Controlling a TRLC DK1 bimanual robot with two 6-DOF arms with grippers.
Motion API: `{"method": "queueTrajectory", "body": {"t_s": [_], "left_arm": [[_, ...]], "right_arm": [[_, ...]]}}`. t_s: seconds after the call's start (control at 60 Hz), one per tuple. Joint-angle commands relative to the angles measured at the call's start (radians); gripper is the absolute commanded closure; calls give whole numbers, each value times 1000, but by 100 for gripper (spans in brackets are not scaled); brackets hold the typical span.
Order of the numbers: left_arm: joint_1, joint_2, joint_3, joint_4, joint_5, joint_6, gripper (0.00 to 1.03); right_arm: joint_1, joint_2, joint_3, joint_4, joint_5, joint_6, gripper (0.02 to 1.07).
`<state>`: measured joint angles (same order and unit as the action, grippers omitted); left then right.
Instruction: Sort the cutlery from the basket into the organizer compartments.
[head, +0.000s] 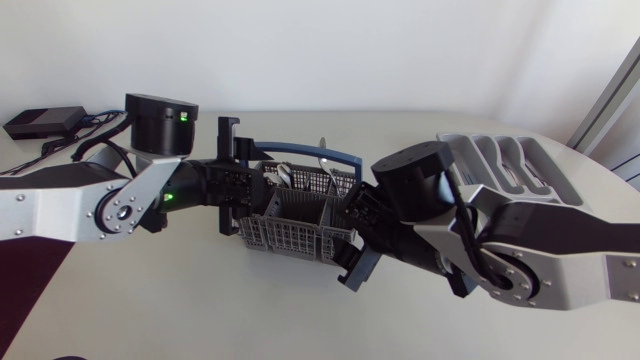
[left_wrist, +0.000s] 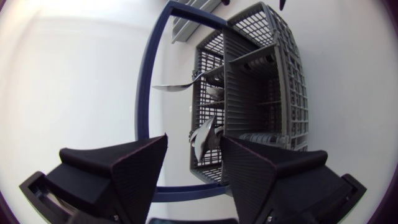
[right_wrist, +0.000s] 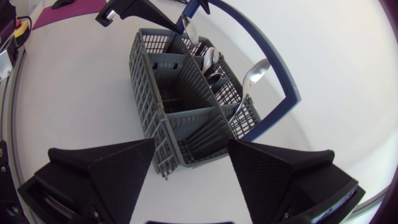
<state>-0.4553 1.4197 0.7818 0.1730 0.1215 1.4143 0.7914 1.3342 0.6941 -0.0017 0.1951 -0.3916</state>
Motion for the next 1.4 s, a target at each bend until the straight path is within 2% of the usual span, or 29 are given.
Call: {"method": "queueTrajectory", "body": {"t_s": [0.0,0.133,0.267,0.3,0.483,0.533,0.6,0.833,1.167,1.383], "left_arm": [[-10,39,33,-13,-19,78,59],[-10,39,33,-13,-23,106,70],[-16,41,37,-13,-31,114,76],[-16,42,40,-13,-33,114,80],[-16,48,43,-13,-34,114,81],[-16,54,40,0,-34,110,92],[-17,54,31,19,-33,112,95],[-14,50,17,22,-33,110,100],[10,24,-7,14,-3,95,100],[21,-22,-99,149,3,55,100]], "right_arm": [[5,-18,-36,20,-2,-21,23],[3,-21,-48,29,-5,-24,23],[2,-24,-56,34,-6,-24,23],[2,-26,-57,34,-6,-24,23],[12,-43,-56,39,-8,-24,23],[14,-43,-54,49,-8,-24,23],[19,-43,-53,49,-8,-24,23],[28,-27,-50,63,-8,-23,23],[32,-20,-50,65,-8,-18,23],[39,-18,-51,65,-8,-15,23]]}}
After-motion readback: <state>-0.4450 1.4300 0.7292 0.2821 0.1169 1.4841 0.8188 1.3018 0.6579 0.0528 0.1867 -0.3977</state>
